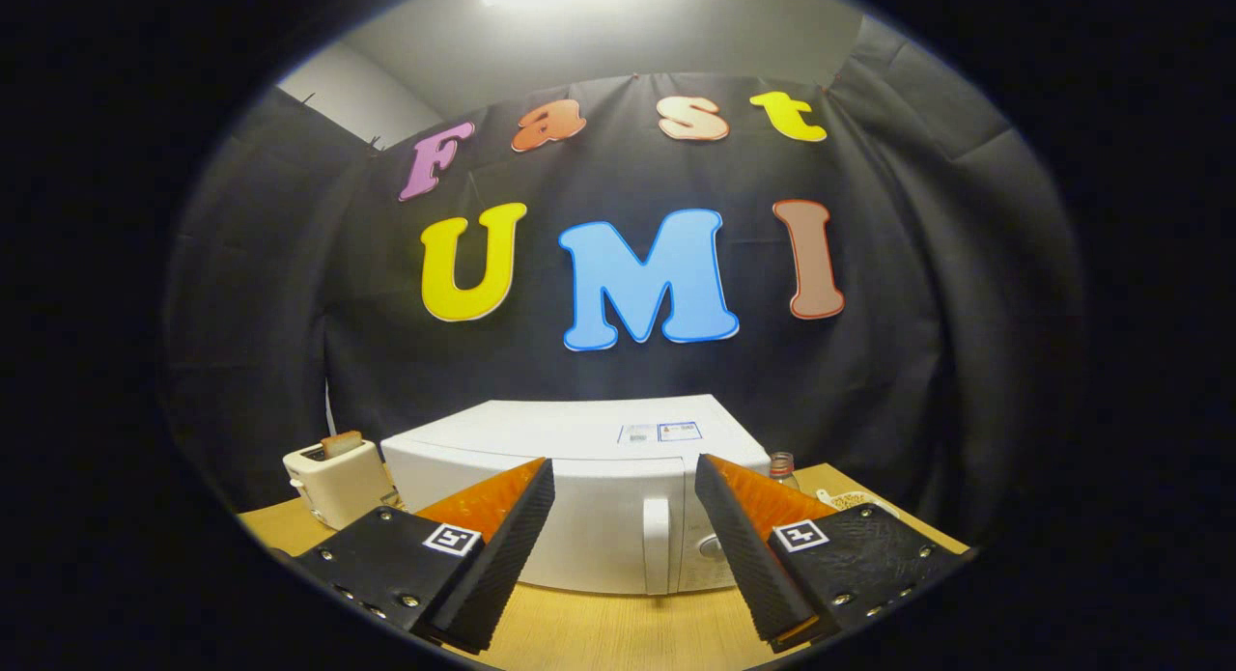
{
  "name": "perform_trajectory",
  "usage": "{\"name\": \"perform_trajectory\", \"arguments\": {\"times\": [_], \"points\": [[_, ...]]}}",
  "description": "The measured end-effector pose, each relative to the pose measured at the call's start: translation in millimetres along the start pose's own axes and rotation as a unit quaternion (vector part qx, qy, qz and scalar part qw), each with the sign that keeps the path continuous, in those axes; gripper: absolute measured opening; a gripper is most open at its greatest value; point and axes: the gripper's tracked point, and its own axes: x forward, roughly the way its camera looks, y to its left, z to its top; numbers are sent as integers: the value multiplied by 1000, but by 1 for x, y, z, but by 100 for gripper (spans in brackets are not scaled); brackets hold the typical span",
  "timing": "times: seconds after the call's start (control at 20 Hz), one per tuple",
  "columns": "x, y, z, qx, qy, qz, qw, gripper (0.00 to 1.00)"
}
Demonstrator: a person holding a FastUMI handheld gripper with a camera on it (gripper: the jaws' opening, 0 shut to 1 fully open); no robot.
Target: Open the microwave, put the food inside, and close the microwave door.
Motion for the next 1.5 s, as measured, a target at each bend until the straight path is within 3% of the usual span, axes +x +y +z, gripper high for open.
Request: {"name": "perform_trajectory", "arguments": {"times": [0.4,0.5,0.8,0.9,0.95,1.1,1.2,1.25,1.35,1.4,1.5], "points": [[47,-27,-74,-8,22,-20,1000,95],[56,-31,-88,-9,25,-26,999,88],[74,-37,-119,-22,26,-37,999,82],[77,-33,-126,-16,33,-30,999,63],[74,-31,-128,-16,33,-31,999,63],[76,-27,-128,-49,29,-40,998,49],[72,-25,-139,-65,60,-38,995,44],[73,-27,-137,-60,62,-40,995,26],[72,-27,-138,-33,79,-29,996,26],[73,-24,-136,-26,82,-24,996,15],[74,-24,-137,-36,77,-17,996,15]]}}
